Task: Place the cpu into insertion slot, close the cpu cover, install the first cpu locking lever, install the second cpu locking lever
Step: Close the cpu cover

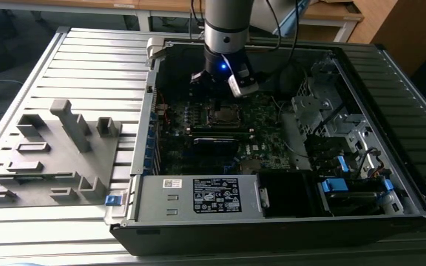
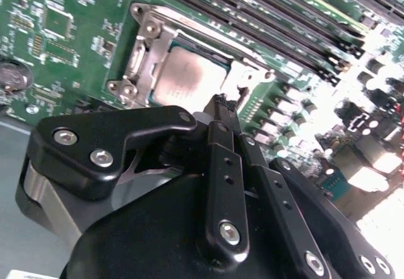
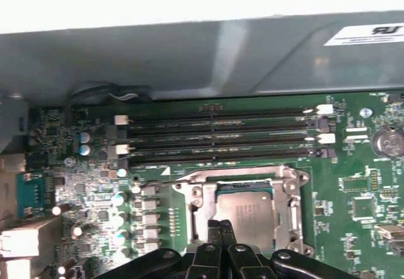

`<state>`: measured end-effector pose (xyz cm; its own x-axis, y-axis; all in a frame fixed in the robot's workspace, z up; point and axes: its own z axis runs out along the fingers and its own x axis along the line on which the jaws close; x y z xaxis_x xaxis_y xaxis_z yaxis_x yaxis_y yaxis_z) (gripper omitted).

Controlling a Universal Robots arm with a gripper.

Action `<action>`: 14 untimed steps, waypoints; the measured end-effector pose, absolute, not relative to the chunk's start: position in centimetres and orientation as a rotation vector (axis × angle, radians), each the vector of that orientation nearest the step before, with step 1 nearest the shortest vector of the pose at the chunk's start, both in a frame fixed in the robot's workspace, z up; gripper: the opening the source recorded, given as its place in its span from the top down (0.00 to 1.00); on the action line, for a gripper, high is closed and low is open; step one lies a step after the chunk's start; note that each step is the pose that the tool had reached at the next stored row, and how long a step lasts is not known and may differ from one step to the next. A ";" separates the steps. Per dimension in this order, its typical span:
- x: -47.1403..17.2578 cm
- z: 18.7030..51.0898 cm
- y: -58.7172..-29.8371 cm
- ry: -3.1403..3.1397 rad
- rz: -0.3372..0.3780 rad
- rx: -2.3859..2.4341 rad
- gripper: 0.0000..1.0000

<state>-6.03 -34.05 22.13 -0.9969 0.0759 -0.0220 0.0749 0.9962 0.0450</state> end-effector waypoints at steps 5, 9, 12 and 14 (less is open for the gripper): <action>-4.9 22.1 -34.0 3.115 0.069 0.118 0.89; -4.2 22.1 -34.0 3.115 0.069 0.117 0.89; -4.1 22.1 -34.0 3.115 0.069 0.118 0.89; -4.1 22.1 -34.0 3.115 0.069 0.118 0.89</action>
<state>-4.14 -34.03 22.12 -0.9969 0.0759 -0.0220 0.0749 0.9962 0.0450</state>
